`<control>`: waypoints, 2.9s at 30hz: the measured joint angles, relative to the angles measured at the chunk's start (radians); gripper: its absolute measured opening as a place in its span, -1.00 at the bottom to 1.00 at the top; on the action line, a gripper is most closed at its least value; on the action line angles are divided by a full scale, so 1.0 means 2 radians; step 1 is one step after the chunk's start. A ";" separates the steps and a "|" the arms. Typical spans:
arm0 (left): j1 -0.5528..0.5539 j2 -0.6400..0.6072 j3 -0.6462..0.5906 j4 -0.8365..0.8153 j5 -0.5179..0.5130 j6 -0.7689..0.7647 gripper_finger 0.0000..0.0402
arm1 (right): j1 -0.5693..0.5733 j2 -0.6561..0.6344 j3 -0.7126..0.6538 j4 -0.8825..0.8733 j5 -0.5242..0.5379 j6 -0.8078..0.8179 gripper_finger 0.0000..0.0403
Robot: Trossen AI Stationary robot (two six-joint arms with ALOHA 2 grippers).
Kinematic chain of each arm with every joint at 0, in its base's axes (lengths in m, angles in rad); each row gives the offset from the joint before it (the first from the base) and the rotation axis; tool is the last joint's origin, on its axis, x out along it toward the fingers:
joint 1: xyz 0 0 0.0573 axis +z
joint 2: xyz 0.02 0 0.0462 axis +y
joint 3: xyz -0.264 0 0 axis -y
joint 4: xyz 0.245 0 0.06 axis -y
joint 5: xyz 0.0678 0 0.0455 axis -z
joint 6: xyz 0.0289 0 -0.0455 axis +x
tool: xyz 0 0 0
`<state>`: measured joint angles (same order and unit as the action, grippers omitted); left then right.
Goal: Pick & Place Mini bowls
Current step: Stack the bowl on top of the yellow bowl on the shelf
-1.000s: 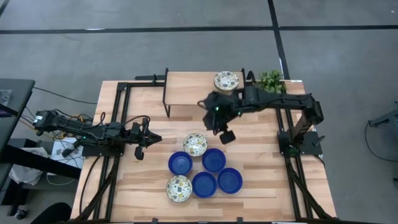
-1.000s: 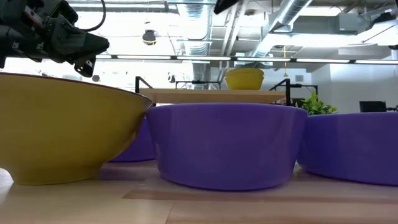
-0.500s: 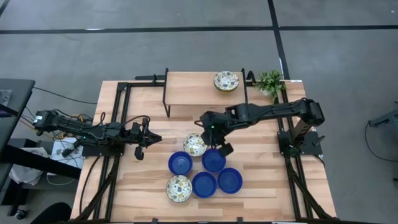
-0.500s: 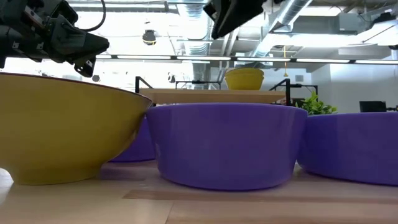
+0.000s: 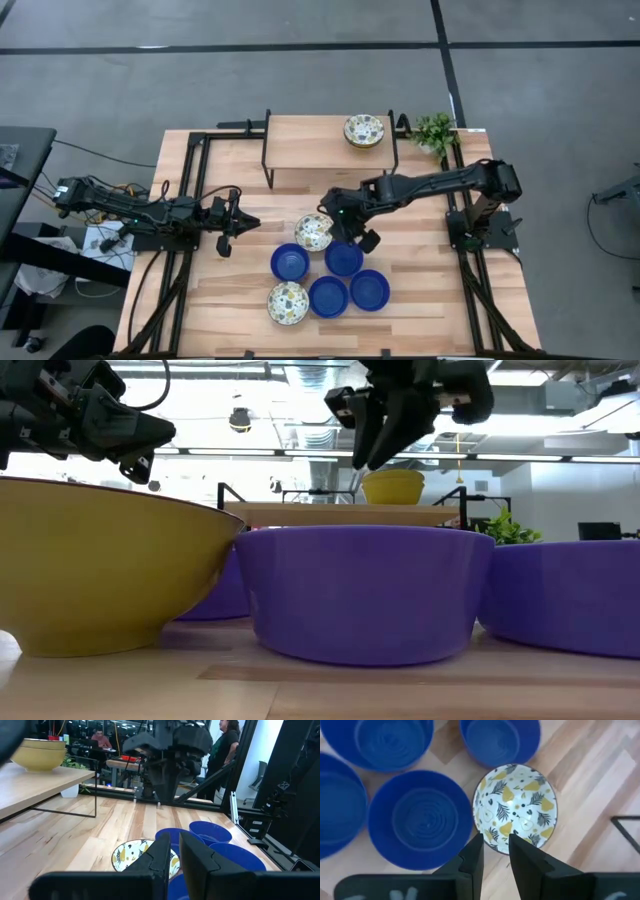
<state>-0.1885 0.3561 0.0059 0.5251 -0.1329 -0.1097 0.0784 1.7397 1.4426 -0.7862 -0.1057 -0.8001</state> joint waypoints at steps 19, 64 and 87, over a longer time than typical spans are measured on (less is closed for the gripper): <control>0.000 0.009 0.000 0.007 0.000 -0.001 -0.81 | 0.000 0.088 -0.001 0.031 0.053 -0.188 -0.59; 0.000 0.010 0.000 0.008 0.000 0.000 -0.81 | -0.020 0.090 -0.055 0.061 0.105 -0.228 -0.60; 0.000 0.010 0.000 0.011 0.000 0.000 -0.81 | 0.027 0.090 -0.057 0.084 0.131 -0.234 -0.60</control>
<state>-0.1890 0.3752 0.0060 0.5468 -0.1329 -0.1097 0.1331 1.9194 1.3280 -0.6181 0.1563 -1.2682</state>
